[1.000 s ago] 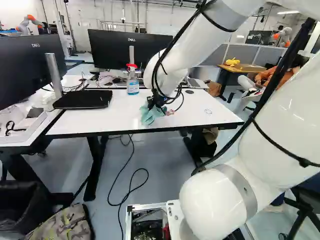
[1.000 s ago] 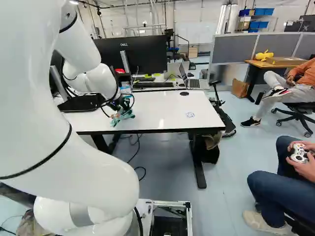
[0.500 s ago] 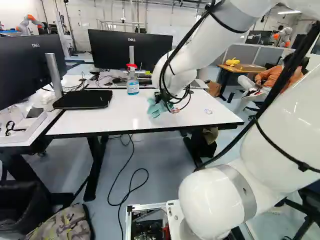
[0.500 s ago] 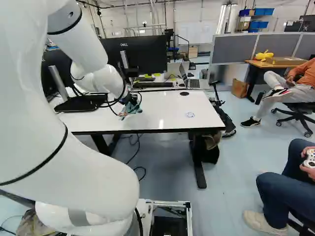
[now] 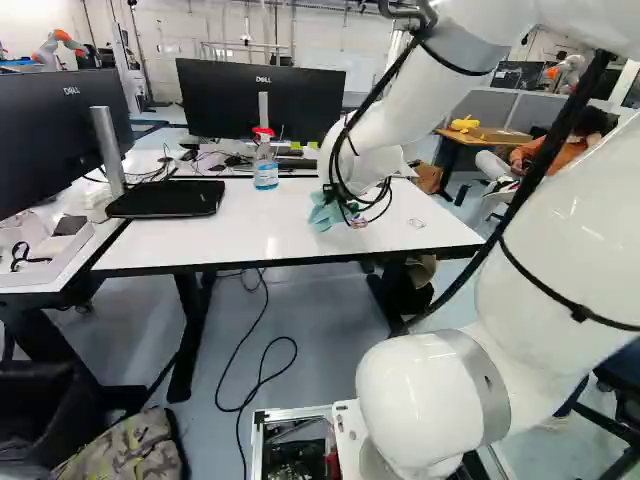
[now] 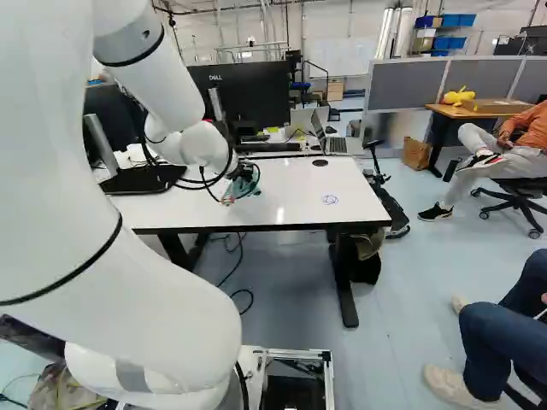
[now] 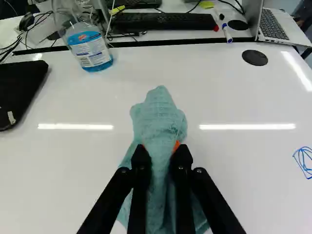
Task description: Clean the table with the green towel
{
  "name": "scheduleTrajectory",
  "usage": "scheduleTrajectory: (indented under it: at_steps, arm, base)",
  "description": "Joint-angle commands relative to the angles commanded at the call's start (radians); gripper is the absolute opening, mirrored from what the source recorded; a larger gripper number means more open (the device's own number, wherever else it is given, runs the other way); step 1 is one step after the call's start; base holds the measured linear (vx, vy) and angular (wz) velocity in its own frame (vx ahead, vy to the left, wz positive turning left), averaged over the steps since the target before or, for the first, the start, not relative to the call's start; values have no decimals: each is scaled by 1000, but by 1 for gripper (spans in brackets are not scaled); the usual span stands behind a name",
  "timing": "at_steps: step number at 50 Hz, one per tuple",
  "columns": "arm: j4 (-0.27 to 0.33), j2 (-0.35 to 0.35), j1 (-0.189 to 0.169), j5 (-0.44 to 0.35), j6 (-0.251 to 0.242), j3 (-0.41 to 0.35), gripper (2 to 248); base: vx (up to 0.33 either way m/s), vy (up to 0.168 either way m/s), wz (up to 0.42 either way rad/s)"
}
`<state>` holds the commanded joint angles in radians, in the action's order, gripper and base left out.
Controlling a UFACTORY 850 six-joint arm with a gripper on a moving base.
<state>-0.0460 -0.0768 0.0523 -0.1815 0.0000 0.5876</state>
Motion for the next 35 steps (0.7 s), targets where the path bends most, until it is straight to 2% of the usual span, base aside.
scheduleTrajectory:
  at_steps: [6,35]
  arm:
    - [0,15,-22,-29,0,-1,57]
    - [0,-13,-127,-107,0,-28,57]
  base:
    - [0,0,0]
    - [0,0,0]
